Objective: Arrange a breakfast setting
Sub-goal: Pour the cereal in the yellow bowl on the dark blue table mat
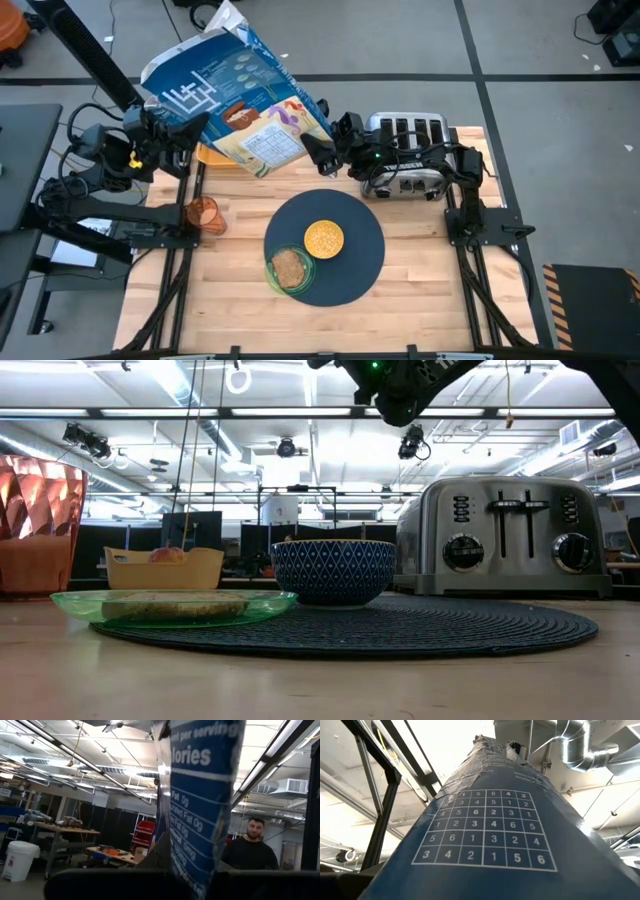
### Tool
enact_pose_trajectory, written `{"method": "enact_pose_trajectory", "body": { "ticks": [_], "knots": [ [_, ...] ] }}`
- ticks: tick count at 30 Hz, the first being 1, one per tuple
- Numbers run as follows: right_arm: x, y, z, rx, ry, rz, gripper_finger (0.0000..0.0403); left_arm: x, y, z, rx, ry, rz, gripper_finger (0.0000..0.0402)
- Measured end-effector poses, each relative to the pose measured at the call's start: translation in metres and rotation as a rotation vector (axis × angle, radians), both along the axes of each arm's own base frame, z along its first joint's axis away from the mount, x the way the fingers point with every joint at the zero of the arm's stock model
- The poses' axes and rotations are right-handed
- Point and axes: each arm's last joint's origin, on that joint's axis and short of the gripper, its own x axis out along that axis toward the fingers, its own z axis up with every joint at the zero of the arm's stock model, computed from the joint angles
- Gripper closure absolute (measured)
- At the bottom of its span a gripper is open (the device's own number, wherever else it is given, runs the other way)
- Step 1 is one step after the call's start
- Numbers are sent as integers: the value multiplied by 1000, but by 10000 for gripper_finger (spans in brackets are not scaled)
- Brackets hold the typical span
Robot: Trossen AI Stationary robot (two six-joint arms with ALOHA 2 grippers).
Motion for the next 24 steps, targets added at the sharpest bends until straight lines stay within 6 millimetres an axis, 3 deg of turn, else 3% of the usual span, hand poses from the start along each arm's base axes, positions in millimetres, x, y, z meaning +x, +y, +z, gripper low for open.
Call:
{"method": "enact_pose_trajectory", "body": {
  "ticks": [15, 24],
  "knots": [
    [-3, -1, 1, -25, -24, 10, 109, 1, 0, -1, 4, 15, -4, 265],
    [-21, -7, 17, -50, -58, 16, 110, -23, -3, 1, 24, -15, -34, 187]
  ]
}}
